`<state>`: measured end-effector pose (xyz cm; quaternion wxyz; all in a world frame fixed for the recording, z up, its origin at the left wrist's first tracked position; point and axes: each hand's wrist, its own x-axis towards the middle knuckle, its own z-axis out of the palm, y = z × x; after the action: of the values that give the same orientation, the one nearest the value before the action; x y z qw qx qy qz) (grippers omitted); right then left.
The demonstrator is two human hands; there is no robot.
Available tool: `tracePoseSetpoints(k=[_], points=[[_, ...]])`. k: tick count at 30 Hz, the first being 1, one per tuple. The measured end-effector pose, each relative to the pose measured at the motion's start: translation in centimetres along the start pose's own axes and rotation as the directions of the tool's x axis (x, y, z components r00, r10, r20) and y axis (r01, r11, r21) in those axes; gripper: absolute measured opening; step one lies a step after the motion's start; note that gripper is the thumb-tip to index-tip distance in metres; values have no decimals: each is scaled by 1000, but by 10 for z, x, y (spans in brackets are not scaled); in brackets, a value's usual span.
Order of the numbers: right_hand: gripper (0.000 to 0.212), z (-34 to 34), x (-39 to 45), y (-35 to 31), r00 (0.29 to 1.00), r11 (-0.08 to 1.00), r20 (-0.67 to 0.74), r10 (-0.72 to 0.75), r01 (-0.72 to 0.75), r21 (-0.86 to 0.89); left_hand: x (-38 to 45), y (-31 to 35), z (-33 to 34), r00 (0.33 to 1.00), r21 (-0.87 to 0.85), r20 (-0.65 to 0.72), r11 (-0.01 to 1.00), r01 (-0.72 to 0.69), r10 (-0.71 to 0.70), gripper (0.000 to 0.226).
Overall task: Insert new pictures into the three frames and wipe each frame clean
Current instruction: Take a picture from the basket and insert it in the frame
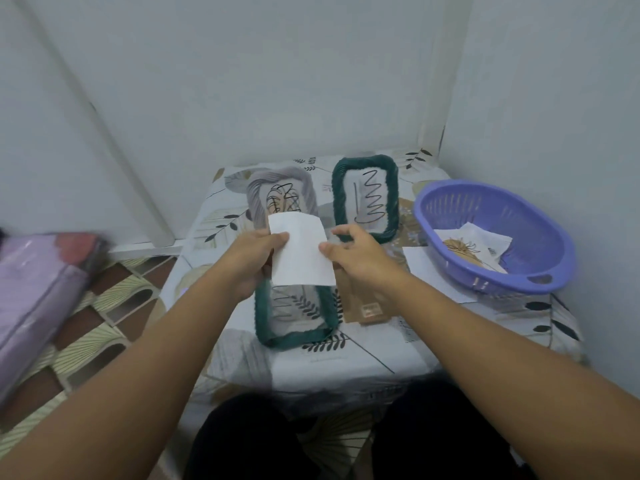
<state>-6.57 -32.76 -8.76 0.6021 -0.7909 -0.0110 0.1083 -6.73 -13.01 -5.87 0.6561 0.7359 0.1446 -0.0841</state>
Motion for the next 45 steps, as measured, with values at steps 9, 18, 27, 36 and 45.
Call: tracePoseSetpoints(k=[9, 18, 27, 36, 45], points=[[21, 27, 2, 18, 995, 992, 50, 83, -77, -102, 3, -53, -31, 995, 236, -80, 971, -43, 63, 25], [17, 29, -5, 18, 999, 846, 34, 2, 16, -533, 13, -83, -30, 962, 513, -135, 848, -137, 237, 27], [24, 33, -2, 22, 998, 815, 54, -10, 39, -578, 14, -100, -31, 936, 522, -125, 824, -220, 329, 30], [41, 28, -5, 23, 997, 740, 58, -43, 71, -669, 10, -113, -32, 921, 430, -114, 854, -293, 373, 36], [41, 29, -4, 26, 998, 772, 54, -42, 66, -632, 10, -121, -33, 870, 468, -138, 805, -364, 474, 36]])
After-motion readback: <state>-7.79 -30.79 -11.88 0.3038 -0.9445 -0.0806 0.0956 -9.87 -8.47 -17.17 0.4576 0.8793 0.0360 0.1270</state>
